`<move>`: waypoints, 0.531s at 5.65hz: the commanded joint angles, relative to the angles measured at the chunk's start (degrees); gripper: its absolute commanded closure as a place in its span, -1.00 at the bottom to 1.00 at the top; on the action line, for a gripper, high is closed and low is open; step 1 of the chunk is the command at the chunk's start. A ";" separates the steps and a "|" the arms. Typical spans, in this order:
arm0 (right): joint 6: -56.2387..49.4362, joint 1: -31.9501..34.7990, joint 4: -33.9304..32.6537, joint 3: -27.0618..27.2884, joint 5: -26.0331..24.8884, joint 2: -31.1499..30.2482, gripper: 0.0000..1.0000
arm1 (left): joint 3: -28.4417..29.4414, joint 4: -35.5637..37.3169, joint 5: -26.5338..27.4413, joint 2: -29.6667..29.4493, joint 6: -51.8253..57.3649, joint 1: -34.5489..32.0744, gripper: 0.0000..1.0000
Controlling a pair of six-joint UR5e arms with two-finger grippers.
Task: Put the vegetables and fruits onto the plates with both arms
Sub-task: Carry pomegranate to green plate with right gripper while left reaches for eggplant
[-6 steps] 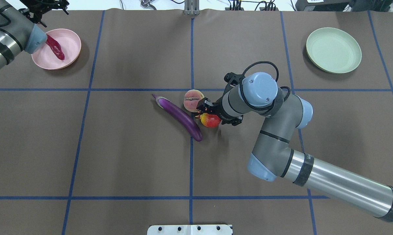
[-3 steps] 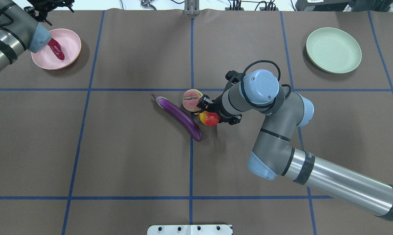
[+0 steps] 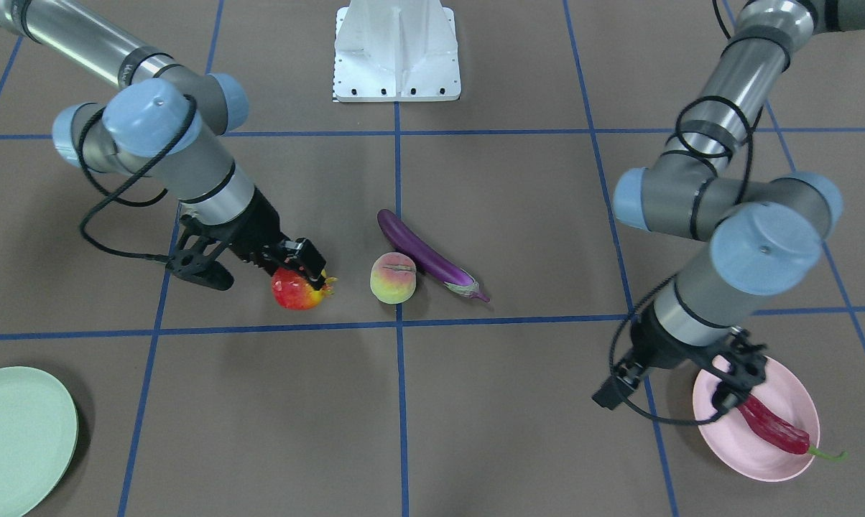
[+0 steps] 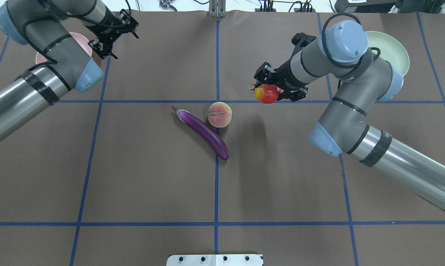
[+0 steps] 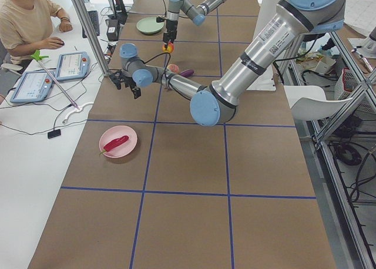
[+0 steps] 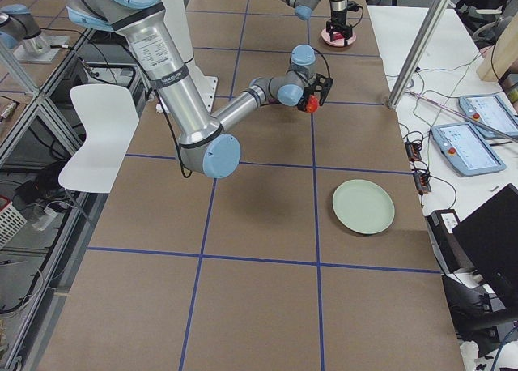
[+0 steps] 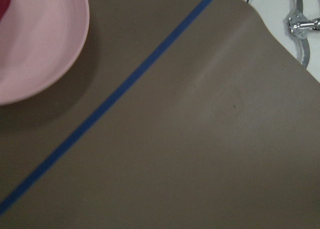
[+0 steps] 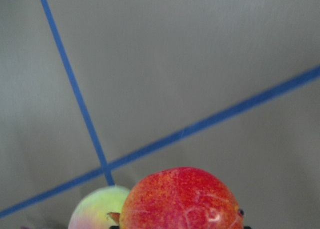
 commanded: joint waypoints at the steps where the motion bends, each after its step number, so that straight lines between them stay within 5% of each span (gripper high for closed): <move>1: -19.33 9.60 -6.77 -4.91 2.33 -0.12 1.00 | -3.56 0.17 4.12 -0.39 -18.23 9.45 -1.00; 3: -38.63 18.23 -6.98 -17.03 2.51 0.06 1.00 | -4.44 0.43 7.64 -0.65 -25.41 15.19 -1.00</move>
